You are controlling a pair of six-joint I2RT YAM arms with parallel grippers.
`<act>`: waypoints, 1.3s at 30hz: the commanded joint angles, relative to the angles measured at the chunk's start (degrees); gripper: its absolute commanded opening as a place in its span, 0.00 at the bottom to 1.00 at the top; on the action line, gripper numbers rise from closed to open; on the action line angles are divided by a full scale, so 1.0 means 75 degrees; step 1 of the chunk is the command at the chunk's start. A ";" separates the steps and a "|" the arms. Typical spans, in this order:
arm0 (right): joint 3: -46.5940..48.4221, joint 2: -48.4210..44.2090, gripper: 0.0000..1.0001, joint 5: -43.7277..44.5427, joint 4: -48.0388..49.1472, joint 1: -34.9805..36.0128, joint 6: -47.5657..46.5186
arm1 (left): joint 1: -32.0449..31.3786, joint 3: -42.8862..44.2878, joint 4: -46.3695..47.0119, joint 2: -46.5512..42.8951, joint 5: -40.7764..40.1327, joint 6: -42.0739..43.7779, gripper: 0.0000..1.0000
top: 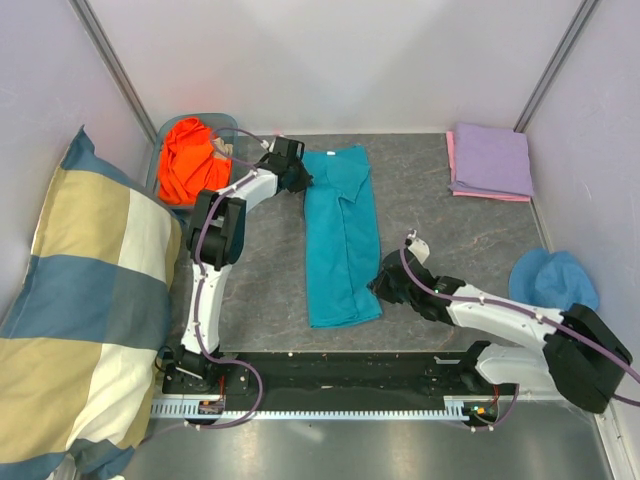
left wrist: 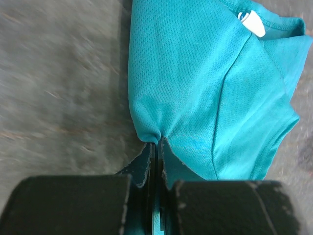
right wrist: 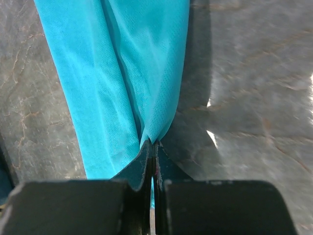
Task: Fold and stack the t-shirts
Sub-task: Rotate the tshirt 90 degrees
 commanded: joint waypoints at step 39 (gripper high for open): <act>-0.0662 -0.1127 0.00 0.0023 -0.1277 0.0438 0.0386 | -0.0149 -0.3929 0.0366 -0.4307 -0.0111 0.0544 1.00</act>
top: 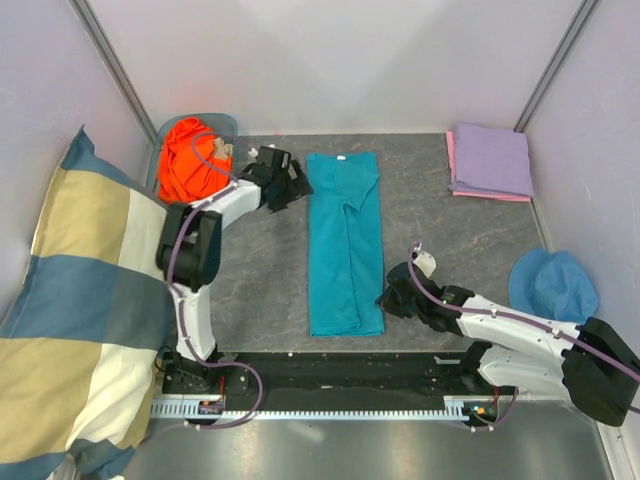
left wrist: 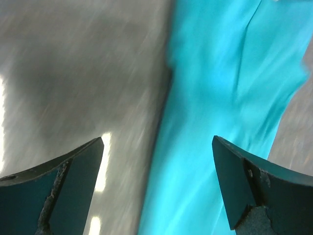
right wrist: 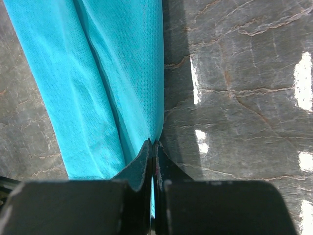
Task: Fold and stack the t-shirts
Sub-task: Rotate the tshirt 90 degrees
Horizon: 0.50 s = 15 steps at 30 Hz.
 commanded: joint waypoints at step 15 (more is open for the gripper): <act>-0.0299 0.0522 0.00 -0.0335 0.0711 0.0060 -0.0227 | -0.3524 -0.7815 -0.0106 -0.7136 -0.1691 -0.1959 1.00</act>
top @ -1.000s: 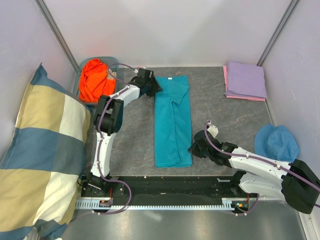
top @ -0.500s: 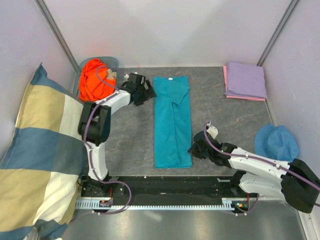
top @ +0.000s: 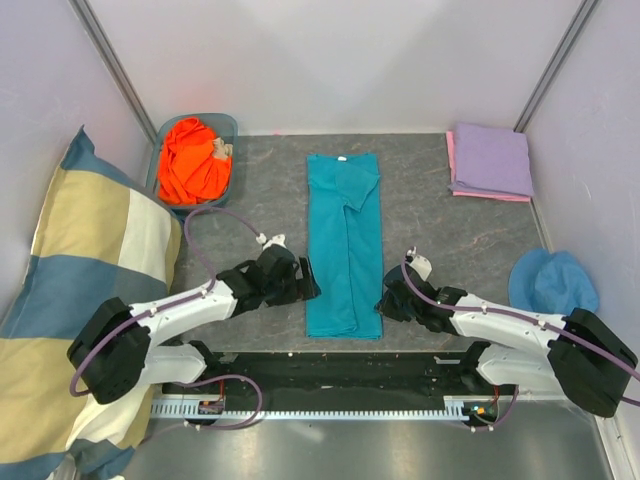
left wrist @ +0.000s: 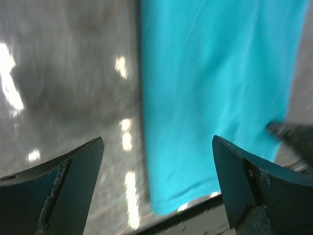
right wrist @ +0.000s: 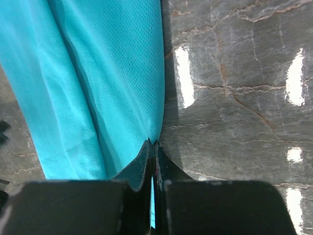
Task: Fold and stack the t-shirts
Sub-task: Rotate the tshirt 90 degrees
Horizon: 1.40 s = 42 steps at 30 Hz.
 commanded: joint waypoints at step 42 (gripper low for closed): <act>-0.0373 0.0065 0.00 -0.0107 0.0590 0.0063 0.0053 | -0.3040 -0.0833 -0.1524 0.0117 -0.1808 -0.2447 0.32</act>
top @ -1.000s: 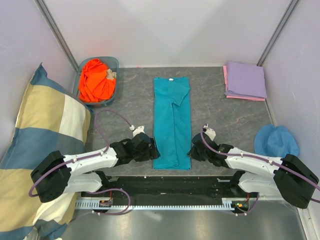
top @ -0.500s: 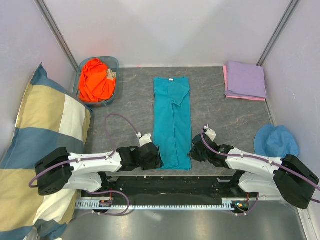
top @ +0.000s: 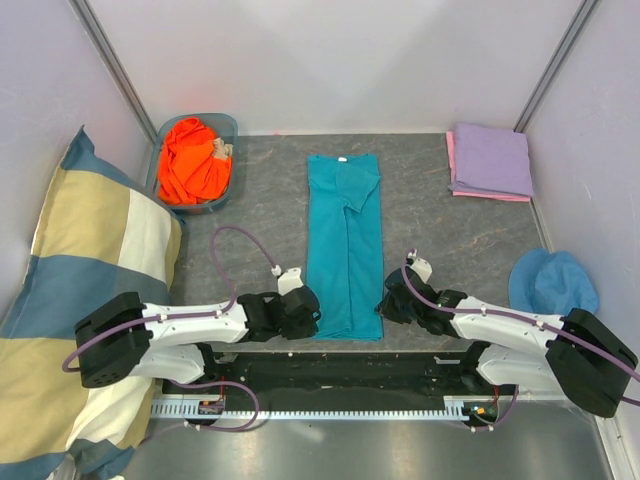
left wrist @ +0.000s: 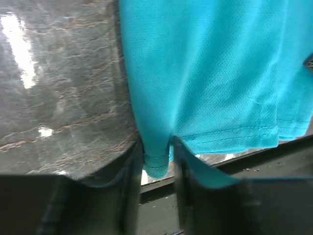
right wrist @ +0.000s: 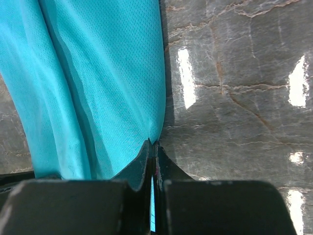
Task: Fold and stack the t-shirts
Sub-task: Rotate the tshirt 90 degrees
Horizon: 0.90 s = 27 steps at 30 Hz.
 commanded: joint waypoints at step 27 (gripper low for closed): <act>-0.0181 -0.0311 0.66 -0.0360 0.0291 0.0302 0.0176 | -0.0042 -0.0358 -0.1678 -0.0763 -0.0504 -0.0221 0.08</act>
